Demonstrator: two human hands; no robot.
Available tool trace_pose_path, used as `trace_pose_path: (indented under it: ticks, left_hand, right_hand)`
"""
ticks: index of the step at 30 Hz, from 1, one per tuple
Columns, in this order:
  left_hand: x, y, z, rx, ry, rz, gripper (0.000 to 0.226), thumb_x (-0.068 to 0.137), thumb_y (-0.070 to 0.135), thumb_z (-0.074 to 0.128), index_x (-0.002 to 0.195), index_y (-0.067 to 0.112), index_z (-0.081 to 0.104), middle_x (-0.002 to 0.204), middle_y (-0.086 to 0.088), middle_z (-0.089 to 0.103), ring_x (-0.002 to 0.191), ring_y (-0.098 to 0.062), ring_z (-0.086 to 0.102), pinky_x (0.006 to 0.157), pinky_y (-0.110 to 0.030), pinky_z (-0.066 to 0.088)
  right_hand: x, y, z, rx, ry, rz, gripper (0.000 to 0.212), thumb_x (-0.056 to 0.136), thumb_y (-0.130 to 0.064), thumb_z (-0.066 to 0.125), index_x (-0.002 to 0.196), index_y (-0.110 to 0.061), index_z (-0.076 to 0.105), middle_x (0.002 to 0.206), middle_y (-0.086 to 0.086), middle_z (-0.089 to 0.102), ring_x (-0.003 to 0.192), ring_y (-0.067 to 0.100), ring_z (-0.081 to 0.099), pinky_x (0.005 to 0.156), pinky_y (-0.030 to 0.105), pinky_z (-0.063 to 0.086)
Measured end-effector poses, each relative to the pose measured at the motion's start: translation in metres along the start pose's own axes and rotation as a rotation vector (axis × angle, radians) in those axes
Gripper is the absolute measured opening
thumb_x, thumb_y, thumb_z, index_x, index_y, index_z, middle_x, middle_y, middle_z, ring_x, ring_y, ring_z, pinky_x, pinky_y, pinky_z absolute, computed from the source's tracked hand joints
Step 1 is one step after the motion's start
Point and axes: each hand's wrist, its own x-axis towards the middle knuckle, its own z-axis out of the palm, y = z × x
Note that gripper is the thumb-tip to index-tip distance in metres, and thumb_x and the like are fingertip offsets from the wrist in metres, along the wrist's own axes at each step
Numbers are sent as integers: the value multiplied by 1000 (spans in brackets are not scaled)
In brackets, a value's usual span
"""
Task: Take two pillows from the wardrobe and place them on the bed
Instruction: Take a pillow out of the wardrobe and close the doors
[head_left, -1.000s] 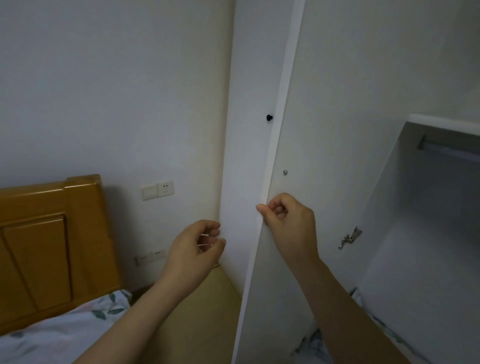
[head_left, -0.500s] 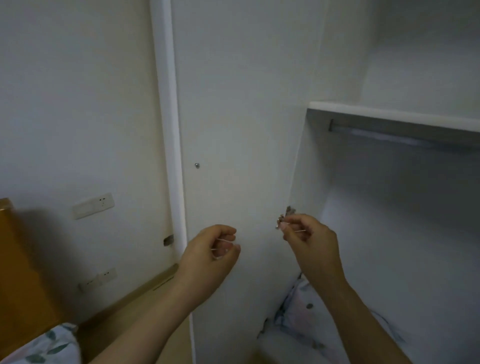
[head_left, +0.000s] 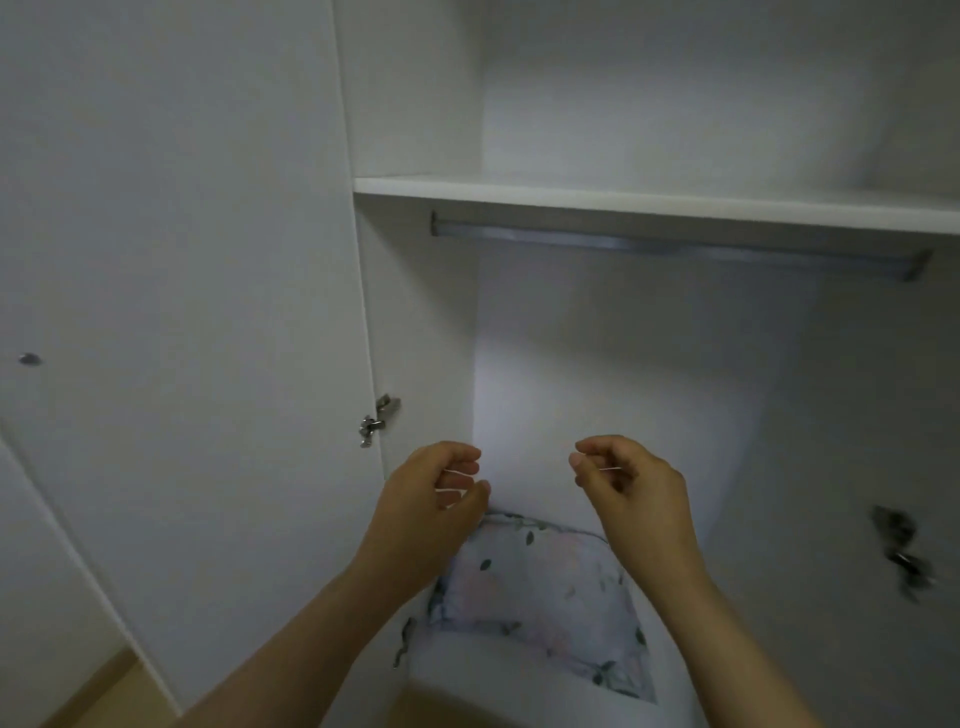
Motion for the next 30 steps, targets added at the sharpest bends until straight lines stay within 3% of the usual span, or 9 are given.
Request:
trace_pose_path:
  ticks: [5, 11, 16, 23, 30]
  left_hand:
    - [20, 5, 41, -44, -119, 35, 22, 83, 12, 63, 104, 21, 60, 99, 4, 65, 86, -5, 63, 70, -4, 47]
    - [52, -14, 74, -97, -199, 36, 22, 82, 12, 64, 103, 20, 62, 99, 2, 66, 84, -7, 64, 70, -11, 51]
    - [82, -50, 89, -90, -261, 7, 22, 82, 15, 64, 102, 24, 61, 99, 6, 66, 85, -3, 63, 69, -7, 48]
    - [114, -125, 117, -25, -355, -99, 21, 80, 11, 67, 92, 26, 59, 91, 6, 64, 77, 1, 60, 66, -3, 43]
    - [115, -221, 175, 85, -481, -171, 33, 81, 19, 67, 114, 18, 59, 105, 5, 61, 92, -6, 60, 75, -8, 42]
  right_hand:
    - [4, 20, -30, -36, 94, 48, 8, 84, -26, 66, 91, -26, 68, 74, -9, 68, 73, 7, 67, 70, 21, 53]
    - [17, 51, -38, -118, 147, 96, 8, 83, -26, 67, 87, -33, 66, 75, -13, 68, 69, -1, 64, 62, 7, 47]
    - [33, 81, -20, -182, 147, 155, 11, 83, -24, 67, 88, -33, 65, 78, -18, 69, 72, -5, 64, 62, 3, 44]
    - [35, 152, 15, -292, 83, 340, 16, 85, -30, 66, 100, -27, 65, 98, -8, 67, 89, 12, 65, 78, 28, 54]
    - [23, 255, 42, -407, -38, 526, 34, 84, -32, 66, 117, -22, 59, 115, -4, 61, 102, 15, 59, 90, 36, 52]
